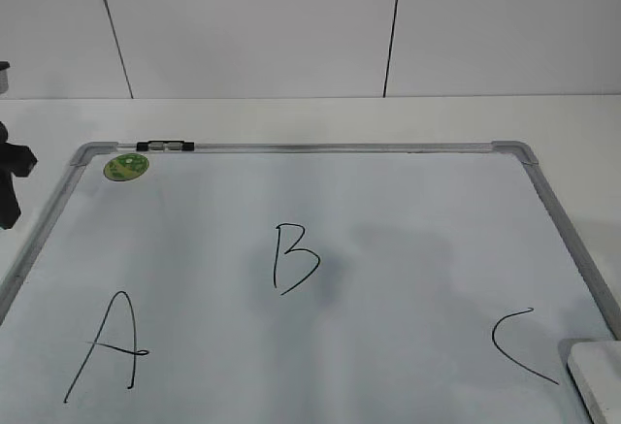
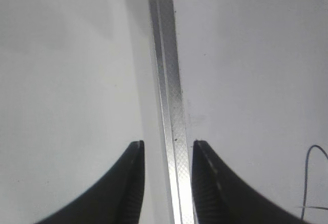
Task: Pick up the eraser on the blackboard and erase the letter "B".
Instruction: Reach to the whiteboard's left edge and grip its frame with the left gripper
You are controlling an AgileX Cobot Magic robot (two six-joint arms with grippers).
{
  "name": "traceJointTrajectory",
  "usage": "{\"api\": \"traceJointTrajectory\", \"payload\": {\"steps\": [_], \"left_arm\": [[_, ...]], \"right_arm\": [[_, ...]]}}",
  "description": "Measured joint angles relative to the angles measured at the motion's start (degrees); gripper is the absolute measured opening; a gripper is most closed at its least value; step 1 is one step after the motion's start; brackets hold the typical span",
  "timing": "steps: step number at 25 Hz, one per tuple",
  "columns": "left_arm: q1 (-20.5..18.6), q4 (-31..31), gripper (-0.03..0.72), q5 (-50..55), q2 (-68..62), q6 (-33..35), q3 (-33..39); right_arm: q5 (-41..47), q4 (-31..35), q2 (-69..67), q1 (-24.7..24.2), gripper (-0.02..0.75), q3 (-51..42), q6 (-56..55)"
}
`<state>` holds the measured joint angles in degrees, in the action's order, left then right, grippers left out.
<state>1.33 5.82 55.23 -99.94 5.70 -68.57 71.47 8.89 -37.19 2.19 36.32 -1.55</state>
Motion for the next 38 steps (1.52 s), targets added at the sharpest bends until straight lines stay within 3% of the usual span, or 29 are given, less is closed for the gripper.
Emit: {"api": "traceJointTrajectory", "payload": {"steps": [13, 38], "left_arm": [[0.0, 1.62, 0.235, -4.98, -8.61, 0.0, -0.12], [0.0, -0.12, 0.235, -6.36, -9.36, 0.0, -0.12]], "right_arm": [[0.0, 0.0, 0.0, 0.0, 0.585, 0.0, -0.05], [0.0, 0.59, -0.04, 0.0, 0.584, 0.0, -0.14]]}}
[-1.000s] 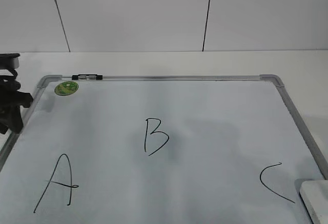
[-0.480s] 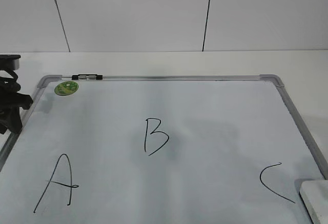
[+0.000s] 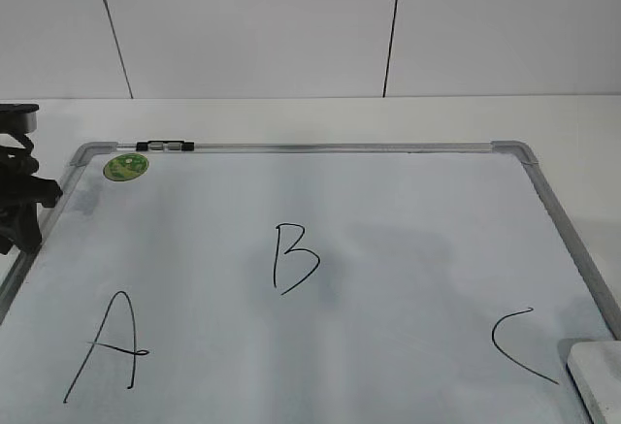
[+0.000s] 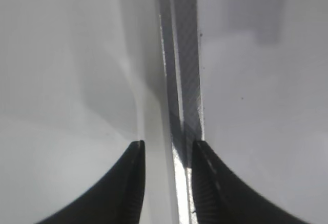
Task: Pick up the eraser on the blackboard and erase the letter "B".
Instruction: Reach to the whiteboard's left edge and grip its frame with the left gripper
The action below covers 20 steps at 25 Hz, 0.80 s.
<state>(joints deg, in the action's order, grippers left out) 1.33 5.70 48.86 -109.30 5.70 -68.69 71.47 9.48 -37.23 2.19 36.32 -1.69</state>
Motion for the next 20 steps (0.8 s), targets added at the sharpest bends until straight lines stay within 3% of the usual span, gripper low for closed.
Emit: {"api": "traceJointTrajectory", "payload": {"steps": [20], "left_arm": [[0.0, 0.0, 0.235, 0.98, 0.0, 0.0, 0.0]], "right_arm": [[0.0, 0.0, 0.0, 0.0, 0.585, 0.0, 0.0]]}}
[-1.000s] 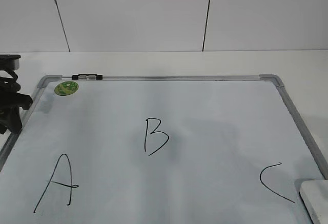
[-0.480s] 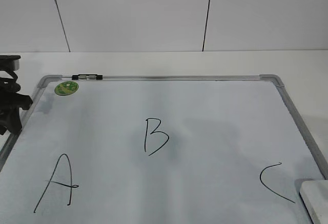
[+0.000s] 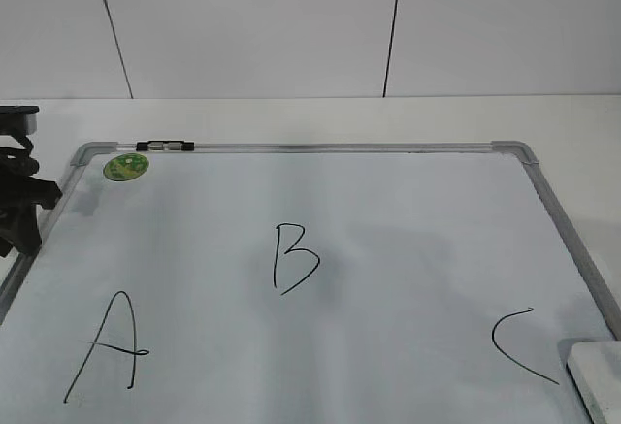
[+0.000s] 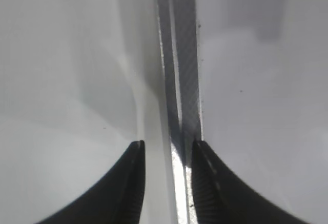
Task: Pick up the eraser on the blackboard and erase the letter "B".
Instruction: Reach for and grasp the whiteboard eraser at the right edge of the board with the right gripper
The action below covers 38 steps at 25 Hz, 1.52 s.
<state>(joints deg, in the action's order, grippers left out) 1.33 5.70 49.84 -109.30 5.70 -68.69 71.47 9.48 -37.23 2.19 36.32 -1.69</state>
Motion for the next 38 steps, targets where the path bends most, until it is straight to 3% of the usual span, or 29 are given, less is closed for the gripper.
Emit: {"api": "traceJointTrajectory", "payload": {"steps": [13, 19, 27, 33, 38], "left_arm": [[0.0, 0.22, 0.23, 2.15, -1.99, 0.0, -1.13], [0.0, 1.04, 0.031, 2.42, -1.99, -0.59, -1.26], [0.0, 1.16, 0.02, 2.48, -1.99, -1.29, -1.26], [0.0, 1.16, 0.02, 2.48, -1.99, -1.31, -1.26], [0.0, 1.27, 0.02, 2.48, -1.99, -1.41, -1.26]], "right_arm": [[0.0, 0.0, 0.0, 0.0, 0.584, 0.0, 0.0], [0.0, 0.0, 0.0, 0.0, 0.585, 0.0, 0.0], [0.0, 0.0, -0.61, 0.0, 0.587, 0.0, -0.35], [0.0, 0.0, -6.44, 0.0, 0.659, 0.0, -1.02], [-0.1, 0.0, -12.46, 0.0, 0.67, 0.0, -1.11]]}}
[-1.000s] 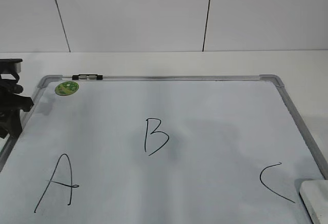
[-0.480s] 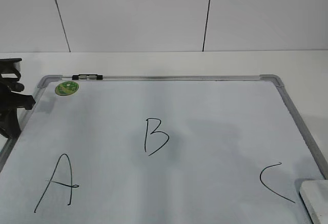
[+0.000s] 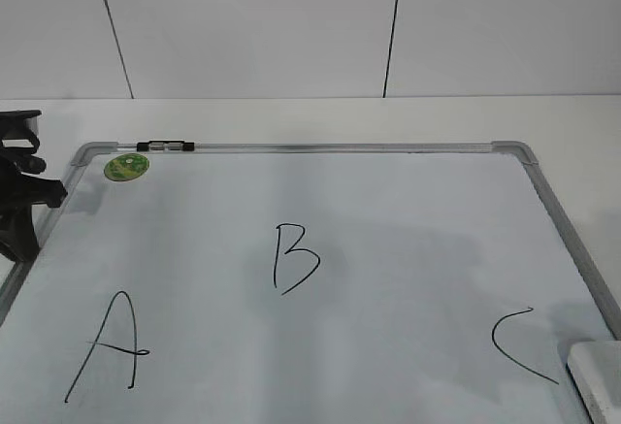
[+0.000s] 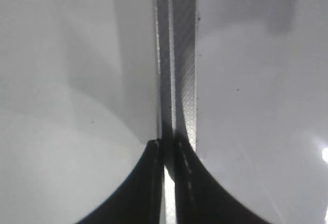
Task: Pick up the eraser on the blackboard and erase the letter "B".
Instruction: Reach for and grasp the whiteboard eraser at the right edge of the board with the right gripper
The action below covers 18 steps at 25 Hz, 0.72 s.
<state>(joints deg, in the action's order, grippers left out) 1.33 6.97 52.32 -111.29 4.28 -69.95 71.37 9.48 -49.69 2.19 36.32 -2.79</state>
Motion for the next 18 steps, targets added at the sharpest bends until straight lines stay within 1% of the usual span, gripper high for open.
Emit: {"api": "traceJointTrajectory", "payload": {"steps": [3, 12, 18], "left_arm": [[0.0, 0.0, 0.02, 0.0, 0.0, 0.0, 0.0], [0.0, 0.08, 0.02, 0.0, 0.0, 0.0, 0.0], [0.0, 0.08, 0.02, 0.0, 0.0, 0.0, 0.0]], "right_arm": [[-0.5, 0.0, -3.83, 0.0, 0.67, 0.0, 0.0], [-9.2, 0.0, -15.64, 0.0, 0.67, 0.09, 1.23], [-11.23, 0.0, -21.15, 0.0, 0.67, 0.12, 2.18]]}}
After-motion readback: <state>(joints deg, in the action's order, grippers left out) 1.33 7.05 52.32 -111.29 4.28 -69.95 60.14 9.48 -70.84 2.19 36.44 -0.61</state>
